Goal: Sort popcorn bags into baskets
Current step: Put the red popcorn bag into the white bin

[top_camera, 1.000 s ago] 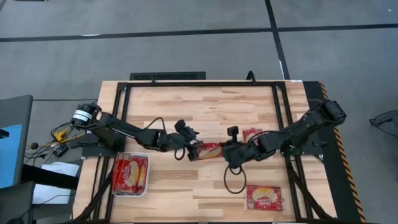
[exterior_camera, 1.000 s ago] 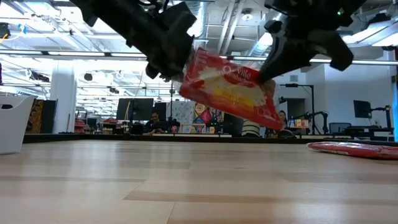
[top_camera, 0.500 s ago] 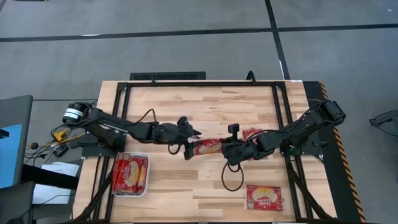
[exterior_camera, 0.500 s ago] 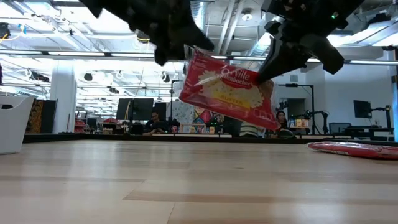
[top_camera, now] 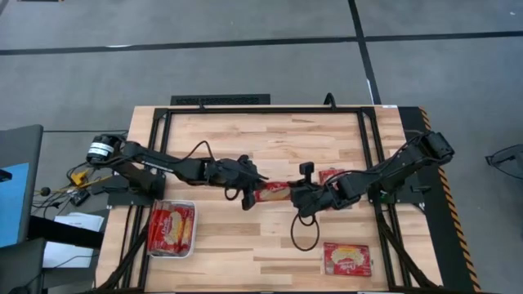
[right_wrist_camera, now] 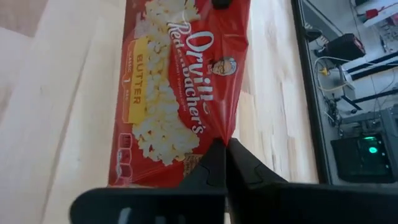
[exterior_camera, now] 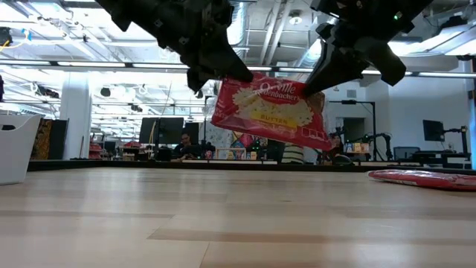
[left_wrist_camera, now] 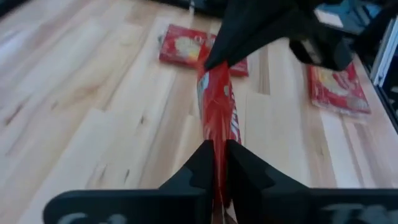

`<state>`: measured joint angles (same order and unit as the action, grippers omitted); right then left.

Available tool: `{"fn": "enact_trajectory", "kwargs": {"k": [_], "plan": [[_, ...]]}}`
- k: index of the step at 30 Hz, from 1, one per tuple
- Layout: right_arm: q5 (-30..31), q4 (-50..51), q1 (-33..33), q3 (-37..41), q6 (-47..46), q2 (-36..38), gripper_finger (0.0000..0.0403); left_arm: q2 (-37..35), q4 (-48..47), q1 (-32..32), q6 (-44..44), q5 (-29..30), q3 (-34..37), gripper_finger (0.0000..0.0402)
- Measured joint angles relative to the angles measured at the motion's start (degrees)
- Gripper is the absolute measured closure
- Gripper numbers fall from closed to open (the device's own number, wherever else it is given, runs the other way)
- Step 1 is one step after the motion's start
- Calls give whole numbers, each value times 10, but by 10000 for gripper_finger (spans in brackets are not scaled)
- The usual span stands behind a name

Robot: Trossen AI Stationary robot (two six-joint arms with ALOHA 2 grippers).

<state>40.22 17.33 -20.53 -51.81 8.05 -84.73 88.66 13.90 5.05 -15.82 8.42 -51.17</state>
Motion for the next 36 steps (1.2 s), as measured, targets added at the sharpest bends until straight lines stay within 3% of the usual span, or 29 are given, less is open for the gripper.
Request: {"fn": "enact_trajectory", "kwargs": {"k": [4, 11, 16, 19, 24, 28, 36], "plan": [[2, -44, 10, 2, -34, 0, 367, -2, -55, 23, -21, 23, -18, 393], [-2, -78, 52, -1, -217, 1, 273, -42, -301, 138, -142, 187, -72, 397], [-85, -147, 68, 0, -304, -30, 205, -54, -363, 250, -295, 297, -90, 399], [-131, -271, 57, 0, -303, -76, 178, -52, -430, 309, -394, 331, -108, 399], [-255, -484, 49, 0, -288, -161, 164, -52, -608, 393, -558, 381, -146, 399], [-286, -568, 56, 1, -292, -201, 165, -52, -697, 438, -661, 422, -169, 399], [-390, -716, 80, 0, -322, -264, 169, -52, -700, 493, -630, 525, -194, 397]]}}
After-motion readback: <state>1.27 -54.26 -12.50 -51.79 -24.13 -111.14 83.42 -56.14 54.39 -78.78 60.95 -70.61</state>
